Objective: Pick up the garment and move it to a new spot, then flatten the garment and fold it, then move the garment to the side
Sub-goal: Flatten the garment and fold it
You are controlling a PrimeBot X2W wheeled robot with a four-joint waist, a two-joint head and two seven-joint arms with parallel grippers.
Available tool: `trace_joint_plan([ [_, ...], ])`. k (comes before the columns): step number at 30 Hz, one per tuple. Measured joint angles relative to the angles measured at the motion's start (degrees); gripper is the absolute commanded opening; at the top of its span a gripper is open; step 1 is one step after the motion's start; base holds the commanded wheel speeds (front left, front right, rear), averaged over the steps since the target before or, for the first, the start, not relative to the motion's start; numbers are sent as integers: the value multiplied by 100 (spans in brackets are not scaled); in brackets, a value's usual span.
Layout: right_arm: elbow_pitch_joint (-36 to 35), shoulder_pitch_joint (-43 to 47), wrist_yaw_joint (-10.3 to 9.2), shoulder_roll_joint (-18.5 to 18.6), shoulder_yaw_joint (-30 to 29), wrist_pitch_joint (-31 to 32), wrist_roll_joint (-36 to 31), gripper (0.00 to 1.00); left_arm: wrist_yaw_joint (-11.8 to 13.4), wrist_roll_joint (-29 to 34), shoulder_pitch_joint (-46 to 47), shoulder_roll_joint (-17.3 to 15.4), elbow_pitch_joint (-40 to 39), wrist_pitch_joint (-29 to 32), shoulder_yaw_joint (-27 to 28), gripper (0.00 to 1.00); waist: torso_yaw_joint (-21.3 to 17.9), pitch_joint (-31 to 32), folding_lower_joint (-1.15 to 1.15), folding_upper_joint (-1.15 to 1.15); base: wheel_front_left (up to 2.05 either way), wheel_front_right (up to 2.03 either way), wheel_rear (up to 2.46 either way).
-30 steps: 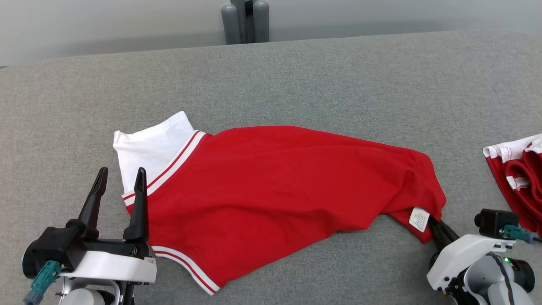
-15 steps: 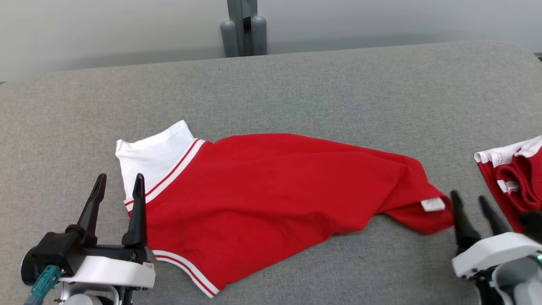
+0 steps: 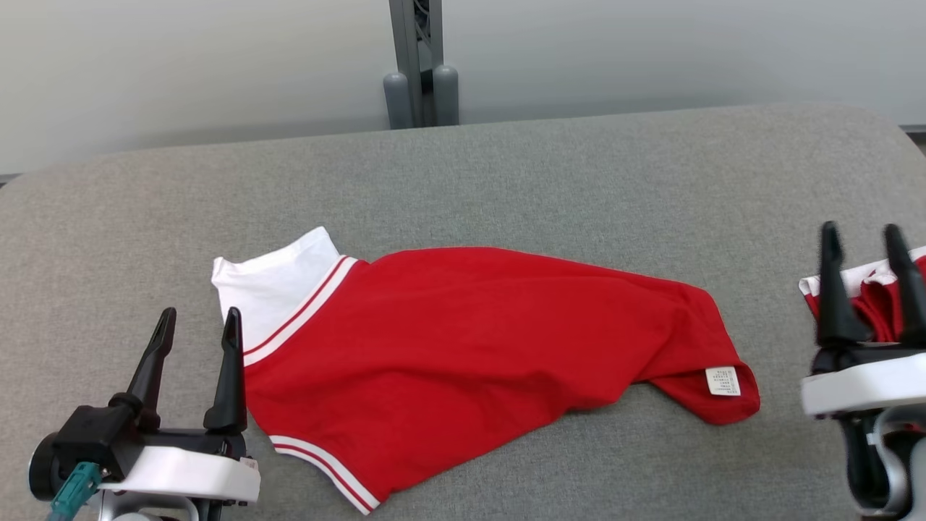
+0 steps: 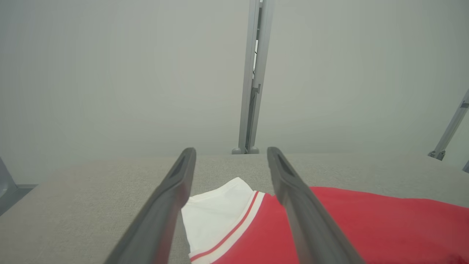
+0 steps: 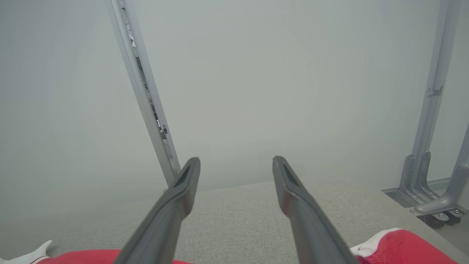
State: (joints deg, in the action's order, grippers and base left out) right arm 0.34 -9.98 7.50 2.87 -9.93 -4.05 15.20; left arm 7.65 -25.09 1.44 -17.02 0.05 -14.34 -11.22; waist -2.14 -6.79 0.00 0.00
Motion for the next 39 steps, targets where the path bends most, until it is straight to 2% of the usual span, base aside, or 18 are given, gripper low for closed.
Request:
trace_joint_plan([
  [8, 24, 595, 0, -8, 840, 153, -111, 100, 119, 5, -252, -4, -43, 30, -23, 100, 88, 288, 0, 0, 0, 0, 0],
  [15, 196, 1092, 0, -9, 1100, 210, -46, 100, 200, 3, -433, -27, -65, 80, -35, 100, 110, 483, 0, 0, 0, 0, 0],
  [30, 165, 1214, 0, -8, 1083, 235, 151, 100, 259, -7, -475, -54, -210, 113, -64, 100, 111, 484, 0, 0, 0, 0, 0],
  [35, 389, 742, 0, -7, 823, 253, 79, 100, 276, -14, -447, -49, -236, 97, -65, 100, 119, 390, 0, 0, 0, 0, 0],
  [39, 875, 132, 0, 123, 635, 280, -55, 100, 247, -14, -347, -48, -249, 94, -93, 100, 149, 259, 0, 0, 0, 0, 0],
])
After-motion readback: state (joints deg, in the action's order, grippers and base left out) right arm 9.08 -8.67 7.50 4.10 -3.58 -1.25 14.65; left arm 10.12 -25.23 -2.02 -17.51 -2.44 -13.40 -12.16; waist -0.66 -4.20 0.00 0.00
